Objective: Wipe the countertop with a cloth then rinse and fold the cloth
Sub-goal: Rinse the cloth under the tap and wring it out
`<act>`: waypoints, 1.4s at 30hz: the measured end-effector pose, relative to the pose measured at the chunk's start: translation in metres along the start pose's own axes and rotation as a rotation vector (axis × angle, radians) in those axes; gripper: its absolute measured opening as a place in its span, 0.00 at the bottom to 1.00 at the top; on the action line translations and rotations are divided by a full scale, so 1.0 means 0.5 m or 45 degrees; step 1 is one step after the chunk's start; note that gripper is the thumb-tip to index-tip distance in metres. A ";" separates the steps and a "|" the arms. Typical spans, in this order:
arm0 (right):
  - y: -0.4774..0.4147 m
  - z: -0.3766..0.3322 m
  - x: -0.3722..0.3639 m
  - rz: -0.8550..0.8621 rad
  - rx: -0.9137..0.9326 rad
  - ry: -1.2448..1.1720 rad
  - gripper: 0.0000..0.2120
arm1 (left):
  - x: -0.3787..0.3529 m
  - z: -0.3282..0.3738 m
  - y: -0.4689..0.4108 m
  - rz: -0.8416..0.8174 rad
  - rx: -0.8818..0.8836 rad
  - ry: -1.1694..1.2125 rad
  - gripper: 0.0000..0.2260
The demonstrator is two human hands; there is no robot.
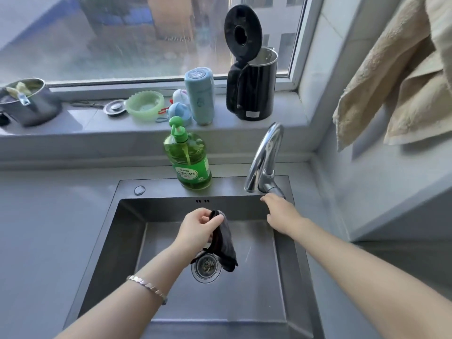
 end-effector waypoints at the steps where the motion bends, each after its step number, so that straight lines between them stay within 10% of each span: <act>1: 0.001 0.003 -0.003 0.007 0.007 0.009 0.24 | -0.007 0.002 0.000 -0.003 0.000 0.012 0.05; 12: 0.029 0.001 -0.004 0.055 0.033 0.054 0.26 | -0.041 0.029 -0.019 -0.043 -0.050 0.085 0.05; 18: 0.102 -0.124 -0.034 -0.195 0.154 -1.055 0.26 | -0.055 0.043 -0.018 -0.127 -0.068 0.159 0.05; 28: 0.131 -0.143 -0.037 -0.176 0.324 -0.892 0.04 | -0.025 0.051 0.000 -0.478 -0.150 -0.092 0.06; 35: 0.128 -0.109 0.033 0.070 0.222 -0.685 0.12 | 0.003 0.045 -0.021 -0.429 -0.243 -1.346 0.09; 42: 0.129 -0.120 0.062 -0.048 0.243 -0.796 0.22 | -0.007 0.027 -0.030 -0.338 -0.180 -0.700 0.13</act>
Point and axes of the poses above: each hand's wrist, its own y-axis away from the middle knuckle, its own x-axis out of the back of the hand, z = x × y, the point moved 7 cm from there along -y, towards the middle knuckle, and after that the axes turned 9 degrees about -z, right-handed, at the moved point
